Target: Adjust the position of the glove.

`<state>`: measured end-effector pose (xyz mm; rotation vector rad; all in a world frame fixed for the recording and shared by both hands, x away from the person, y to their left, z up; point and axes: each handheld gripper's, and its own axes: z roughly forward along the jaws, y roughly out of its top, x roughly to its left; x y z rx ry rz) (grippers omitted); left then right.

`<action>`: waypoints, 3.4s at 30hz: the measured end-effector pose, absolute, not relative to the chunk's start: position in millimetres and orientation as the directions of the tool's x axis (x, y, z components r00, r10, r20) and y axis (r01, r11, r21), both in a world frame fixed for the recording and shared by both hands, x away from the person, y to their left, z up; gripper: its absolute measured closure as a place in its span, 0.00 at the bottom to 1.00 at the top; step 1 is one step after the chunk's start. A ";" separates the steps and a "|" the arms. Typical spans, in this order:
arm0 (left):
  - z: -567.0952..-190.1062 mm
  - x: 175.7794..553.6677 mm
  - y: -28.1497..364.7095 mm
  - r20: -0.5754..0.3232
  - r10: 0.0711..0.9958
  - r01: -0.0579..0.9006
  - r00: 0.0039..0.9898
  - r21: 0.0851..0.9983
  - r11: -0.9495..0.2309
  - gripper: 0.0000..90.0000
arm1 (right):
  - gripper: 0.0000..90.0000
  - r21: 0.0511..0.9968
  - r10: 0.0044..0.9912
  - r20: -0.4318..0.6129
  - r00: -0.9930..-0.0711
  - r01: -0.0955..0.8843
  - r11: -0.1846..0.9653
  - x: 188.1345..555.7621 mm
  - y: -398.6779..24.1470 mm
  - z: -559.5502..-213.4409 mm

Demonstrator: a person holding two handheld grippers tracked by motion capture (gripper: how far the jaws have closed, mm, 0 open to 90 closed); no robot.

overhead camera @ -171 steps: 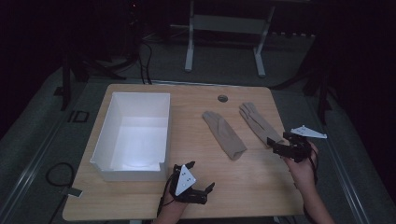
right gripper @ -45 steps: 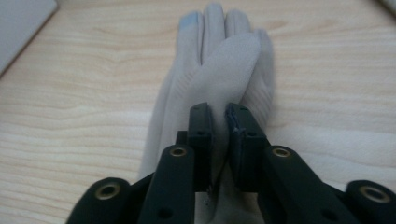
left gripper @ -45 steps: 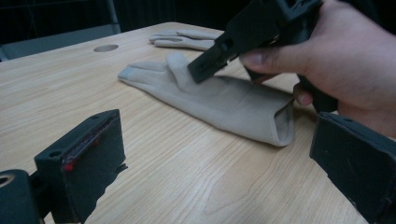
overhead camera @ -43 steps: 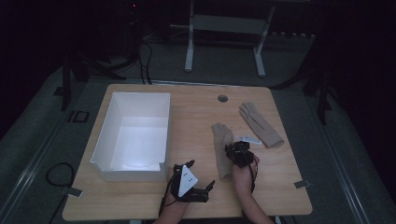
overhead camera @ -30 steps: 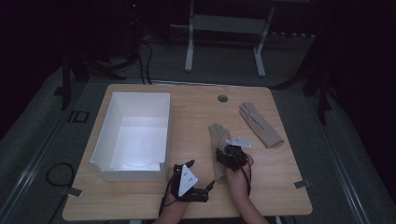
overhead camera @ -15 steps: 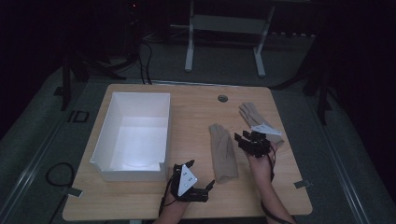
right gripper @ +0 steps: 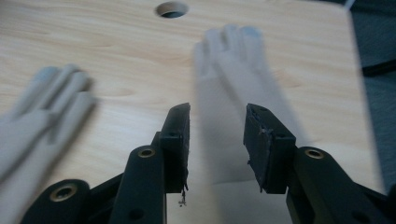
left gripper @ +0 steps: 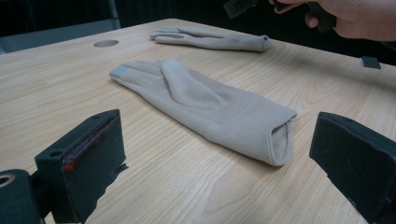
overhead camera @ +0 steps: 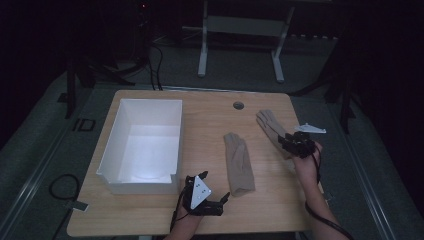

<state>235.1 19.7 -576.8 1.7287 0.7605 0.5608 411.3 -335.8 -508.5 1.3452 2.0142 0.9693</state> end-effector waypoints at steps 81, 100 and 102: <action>-576.8 234.3 19.5 -0.007 0.735 0.208 0.678 0.961 -0.182 0.04 | 0.84 0.682 0.959 0.028 -0.282 0.707 0.188 400.6 -334.2 -531.8; -576.8 234.5 19.5 -0.007 0.734 0.210 0.679 0.960 -0.184 0.04 | 0.70 0.672 0.912 0.112 -0.395 0.706 0.223 408.0 -375.1 -544.8; -576.8 234.5 19.5 -0.008 0.733 0.208 0.680 0.961 -0.182 0.04 | 0.70 0.674 0.912 0.136 -0.388 0.711 0.202 409.4 -377.5 -549.0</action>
